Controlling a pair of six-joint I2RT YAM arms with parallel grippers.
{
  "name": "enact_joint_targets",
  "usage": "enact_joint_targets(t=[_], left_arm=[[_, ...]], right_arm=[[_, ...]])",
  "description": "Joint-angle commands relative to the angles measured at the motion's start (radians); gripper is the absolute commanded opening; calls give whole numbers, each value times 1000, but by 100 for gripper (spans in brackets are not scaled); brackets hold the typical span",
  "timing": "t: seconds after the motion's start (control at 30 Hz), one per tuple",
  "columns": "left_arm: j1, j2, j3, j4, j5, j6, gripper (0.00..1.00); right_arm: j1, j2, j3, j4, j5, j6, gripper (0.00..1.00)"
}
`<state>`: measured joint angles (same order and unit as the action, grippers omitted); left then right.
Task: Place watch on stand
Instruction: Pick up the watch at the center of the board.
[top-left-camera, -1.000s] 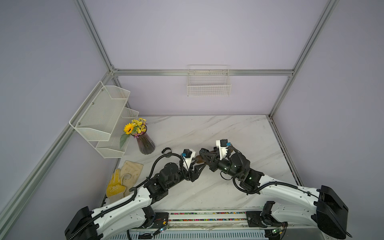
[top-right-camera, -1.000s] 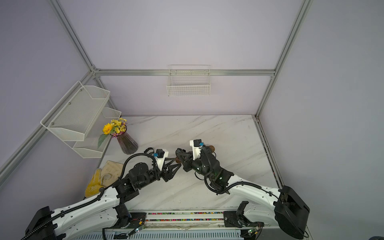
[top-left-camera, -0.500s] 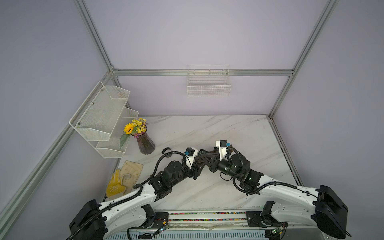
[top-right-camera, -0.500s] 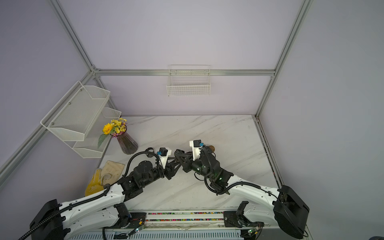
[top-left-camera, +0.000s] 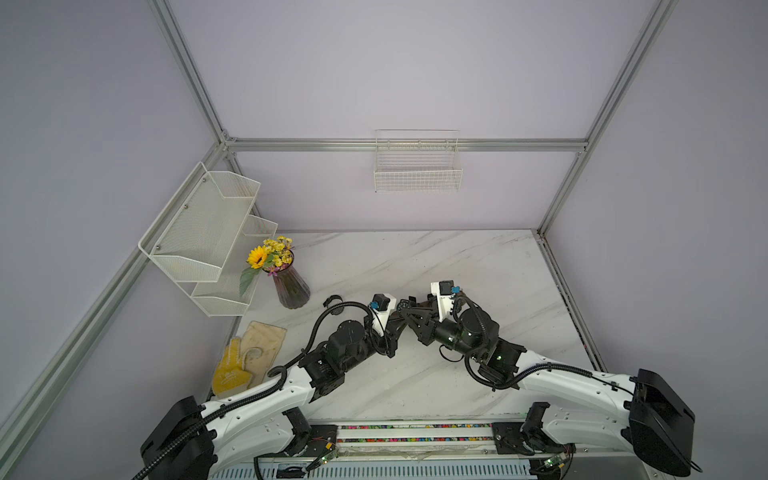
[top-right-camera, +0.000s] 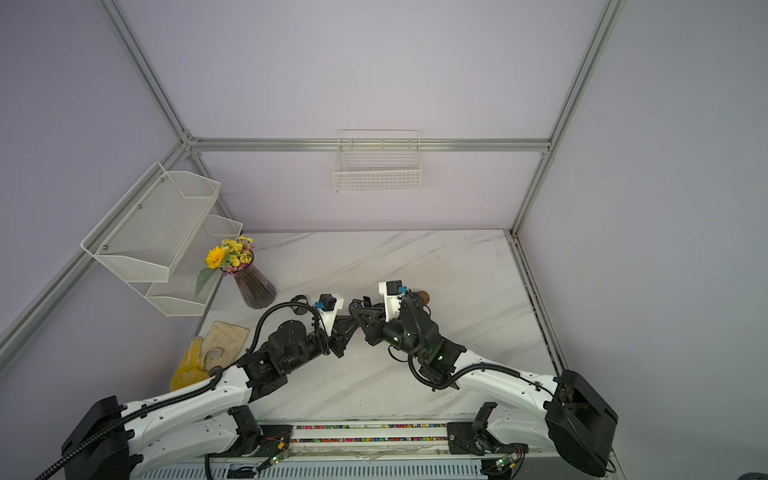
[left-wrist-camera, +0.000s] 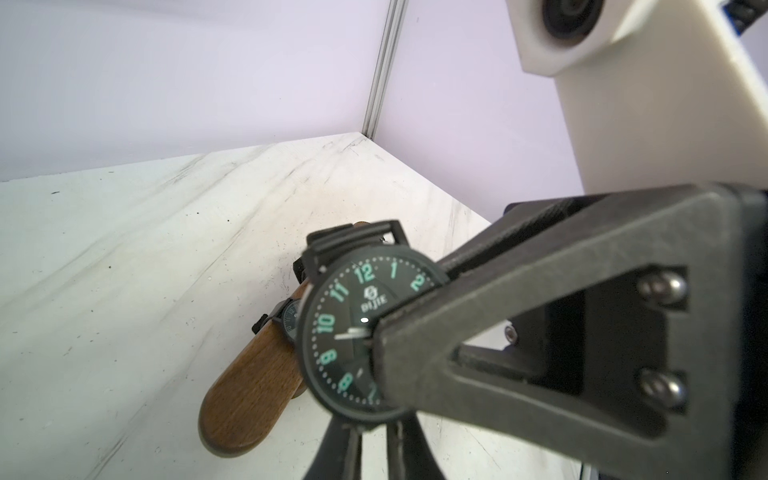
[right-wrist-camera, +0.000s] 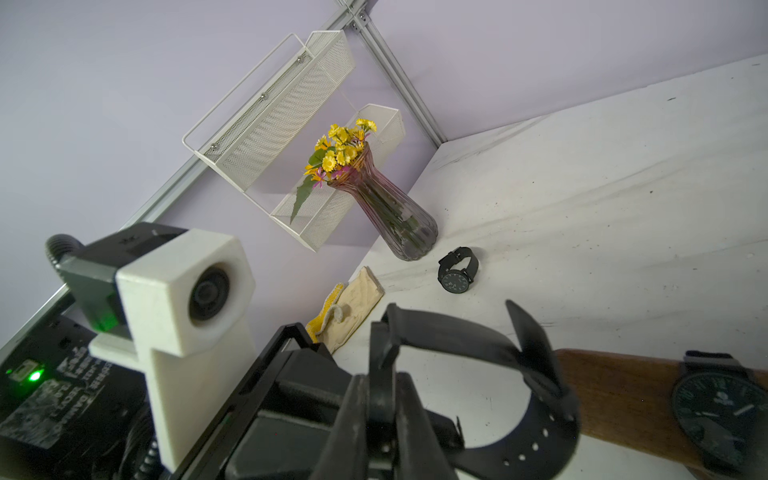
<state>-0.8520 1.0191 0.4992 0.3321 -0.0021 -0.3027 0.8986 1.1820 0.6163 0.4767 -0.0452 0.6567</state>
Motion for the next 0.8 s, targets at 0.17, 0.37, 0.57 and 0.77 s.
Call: enact_joint_targets(t=[0.17,0.37,0.57,0.77], left_arm=[[-2,-41,41,48,20,26,9],[-2,-53,42,39,63,45,9],[-2,-68,35,33,67,40,14],[-2,-189,18,-112,3,7,50]], right_arm=[[6,-28,-3,-57,-10,-50,23],[5,-60,-44,-12,-45,-62,6],[5,-76,-44,-15,-31,-76,1],[4,-151,-59,-75,14,-157,0]])
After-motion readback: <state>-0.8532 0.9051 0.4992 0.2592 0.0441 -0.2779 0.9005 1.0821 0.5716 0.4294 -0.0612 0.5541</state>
